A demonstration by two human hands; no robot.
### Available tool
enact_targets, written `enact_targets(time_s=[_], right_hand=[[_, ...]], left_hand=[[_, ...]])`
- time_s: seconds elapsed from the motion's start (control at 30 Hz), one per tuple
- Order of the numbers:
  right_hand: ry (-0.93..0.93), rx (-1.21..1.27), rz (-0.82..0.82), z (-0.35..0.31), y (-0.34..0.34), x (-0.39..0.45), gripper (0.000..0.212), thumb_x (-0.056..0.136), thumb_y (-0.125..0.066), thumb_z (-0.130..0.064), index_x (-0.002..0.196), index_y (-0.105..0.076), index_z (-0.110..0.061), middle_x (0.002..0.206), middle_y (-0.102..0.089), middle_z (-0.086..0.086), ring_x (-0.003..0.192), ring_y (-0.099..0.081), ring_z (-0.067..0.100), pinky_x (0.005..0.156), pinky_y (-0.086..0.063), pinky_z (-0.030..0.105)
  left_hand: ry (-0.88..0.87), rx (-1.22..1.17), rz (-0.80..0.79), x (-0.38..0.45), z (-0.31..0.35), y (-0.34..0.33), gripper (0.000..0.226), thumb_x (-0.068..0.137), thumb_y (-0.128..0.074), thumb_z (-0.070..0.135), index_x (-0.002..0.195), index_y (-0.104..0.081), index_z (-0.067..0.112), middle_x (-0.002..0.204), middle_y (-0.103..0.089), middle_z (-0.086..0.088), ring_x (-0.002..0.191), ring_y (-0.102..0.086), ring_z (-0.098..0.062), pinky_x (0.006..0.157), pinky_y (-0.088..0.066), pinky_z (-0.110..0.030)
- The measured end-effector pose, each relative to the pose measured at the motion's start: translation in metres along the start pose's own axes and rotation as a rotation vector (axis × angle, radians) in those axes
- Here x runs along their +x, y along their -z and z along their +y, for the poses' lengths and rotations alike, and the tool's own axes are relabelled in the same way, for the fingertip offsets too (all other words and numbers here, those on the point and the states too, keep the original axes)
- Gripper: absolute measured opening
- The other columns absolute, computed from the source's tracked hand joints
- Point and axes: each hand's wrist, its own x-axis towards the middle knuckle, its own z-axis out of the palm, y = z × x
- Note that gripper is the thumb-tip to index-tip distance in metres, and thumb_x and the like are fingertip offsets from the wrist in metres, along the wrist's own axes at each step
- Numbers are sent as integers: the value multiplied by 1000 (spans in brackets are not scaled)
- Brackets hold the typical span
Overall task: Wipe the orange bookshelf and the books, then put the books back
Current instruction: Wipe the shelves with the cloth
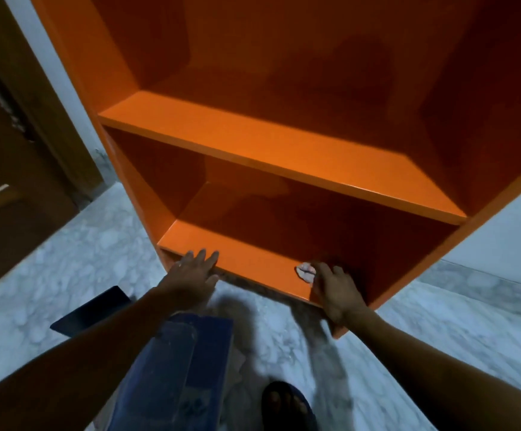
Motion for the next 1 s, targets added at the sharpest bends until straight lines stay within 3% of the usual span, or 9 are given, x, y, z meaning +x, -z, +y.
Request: enact_targets(time_s=[0.1,0.2,0.4,0.53,0.7,0.77,0.87,0.93,1.0], right_hand=[[-63,-3,18,0,-34,4,54,103,-28,-54,154,-25,-35,152,-32,15,137,-30,37,108,-33,47],[-55,-175,127,-8,-56,6,60,100,-19,-62,153,-29,-37,157,-29,14,143,-23,41,109,-27,57],[397,-70,213,-50,-86,-9,54,85,-35,-28,131,-63,-31,140,-54,14,117,-43,36,86,-43,50],[673,195,145,-74,-84,-12,46,92,-47,-15,132,-60,-33,129,-58,-3,107,-53,25,84,-43,43],[287,212,428,-50,-31,23,53,83,-48,-9,130,-62,-31,118,-64,9,104,-58,35,86,-44,45],[7,177,333,-26,-12,40,48,87,-47,-11,126,-64,-33,125,-67,6,115,-61,34,94,-47,45],[-98,154,72,-1,-13,54,43,103,-32,-25,142,-50,-28,145,-55,4,116,-63,29,82,-48,32],[-208,69,26,-2,-22,58,53,106,-21,-36,121,-64,-9,123,-67,17,102,-67,35,71,-41,29],[-256,-11,85,-14,-29,59,55,105,-26,-46,104,-69,-12,105,-70,19,102,-66,39,82,-45,35]], left_hand=[[-72,101,-66,11,-33,-24,75,107,1,35,108,-68,3,140,-50,-34,119,-54,-55,88,-50,-65],[46,81,-38,8,-39,-33,66,104,-18,49,128,-60,4,133,-60,-26,108,-62,-52,74,-57,-59],[23,-5,104,4,-31,-36,60,92,-39,47,134,-52,7,136,-57,-26,110,-58,-56,73,-55,-61],[30,4,105,2,-34,-37,60,91,-39,47,135,-51,8,136,-58,-23,110,-60,-51,73,-56,-57],[63,-50,77,1,-27,-32,79,70,-84,30,135,-42,13,134,-60,-23,106,-64,-52,69,-55,-59],[51,-72,95,1,-27,-29,87,63,-91,23,134,-43,12,131,-61,-25,103,-64,-54,68,-56,-60],[19,-76,113,1,-27,-24,82,70,-87,19,137,-41,12,136,-57,-27,110,-60,-58,77,-55,-65],[35,-93,153,1,-25,-21,72,88,-72,24,150,-36,12,154,-41,-21,132,-44,-54,100,-45,-63],[85,-77,110,2,-24,-21,67,99,-53,33,157,-24,15,165,-20,-11,147,-25,-44,114,-29,-54]])
